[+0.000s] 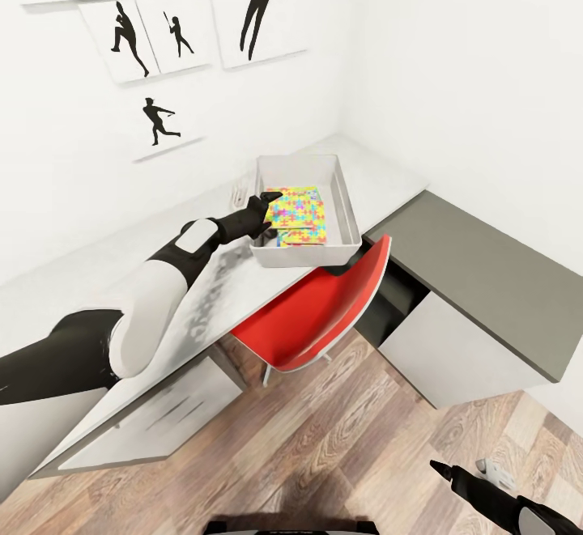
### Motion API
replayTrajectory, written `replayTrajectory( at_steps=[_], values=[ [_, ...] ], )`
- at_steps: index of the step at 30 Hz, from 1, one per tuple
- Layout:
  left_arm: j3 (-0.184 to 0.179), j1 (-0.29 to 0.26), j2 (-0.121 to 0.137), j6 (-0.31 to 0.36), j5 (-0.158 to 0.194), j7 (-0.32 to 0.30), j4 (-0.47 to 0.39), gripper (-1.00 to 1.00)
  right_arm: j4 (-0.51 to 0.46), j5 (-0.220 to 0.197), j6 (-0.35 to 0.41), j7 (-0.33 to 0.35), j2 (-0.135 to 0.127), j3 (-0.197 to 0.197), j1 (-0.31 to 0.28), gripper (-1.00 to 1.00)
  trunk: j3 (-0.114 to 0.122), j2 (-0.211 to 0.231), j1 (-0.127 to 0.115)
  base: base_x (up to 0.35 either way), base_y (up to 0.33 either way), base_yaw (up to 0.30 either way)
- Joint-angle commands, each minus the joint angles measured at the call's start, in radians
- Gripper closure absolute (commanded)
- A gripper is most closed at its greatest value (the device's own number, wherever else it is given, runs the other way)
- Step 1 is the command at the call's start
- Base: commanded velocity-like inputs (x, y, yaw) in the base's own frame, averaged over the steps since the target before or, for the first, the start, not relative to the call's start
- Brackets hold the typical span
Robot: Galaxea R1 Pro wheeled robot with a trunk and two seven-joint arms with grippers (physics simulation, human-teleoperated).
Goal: Put all the toys in the child's room - the three board games (two on the bed and one on the table), the two jigsaw puzzles on the table, and the tennis ball on the table - inside the toy box on the table in the child's room.
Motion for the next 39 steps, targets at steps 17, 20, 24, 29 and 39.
replayTrajectory(
  at_steps=[17, 20, 24, 29, 39],
  values=[
    [0.008, -0.001, 0.122, 0.511, 0.002, -0.003, -0.161, -1.00, -0.001, -0.010, 0.007, 0.003, 0.001, 0.005, 0.000, -1.00, -0.001, -0.002, 0.001, 0.000, 0.000, 0.000],
    [0.008, -0.001, 0.169, 0.537, 0.009, -0.004, -0.169, -1.00, -0.001, -0.009, 0.007, 0.003, 0.001, 0.005, 0.000, -1.00, -0.001, -0.002, 0.001, 0.000, 0.000, 0.000],
    [0.006, 0.001, 0.205, 0.544, 0.061, -0.009, -0.171, -1.00, 0.000, -0.009, 0.007, 0.003, 0.001, 0.006, 0.000, -1.00, -0.001, -0.002, 0.001, 0.000, 0.000, 0.000],
    [-0.003, 0.039, 0.254, 0.544, 0.087, -0.034, -0.172, -1.00, -0.001, -0.009, 0.007, 0.003, 0.001, 0.006, 0.000, -1.00, -0.001, -0.002, 0.001, 0.000, 0.000, 0.000],
    [-0.290, 0.205, 0.500, 0.544, 0.078, -0.420, -0.347, -1.00, -0.001, -0.009, 0.007, 0.003, 0.001, 0.006, 0.000, -1.00, -0.001, -0.002, 0.001, 0.000, 0.000, 0.000]
  ],
)
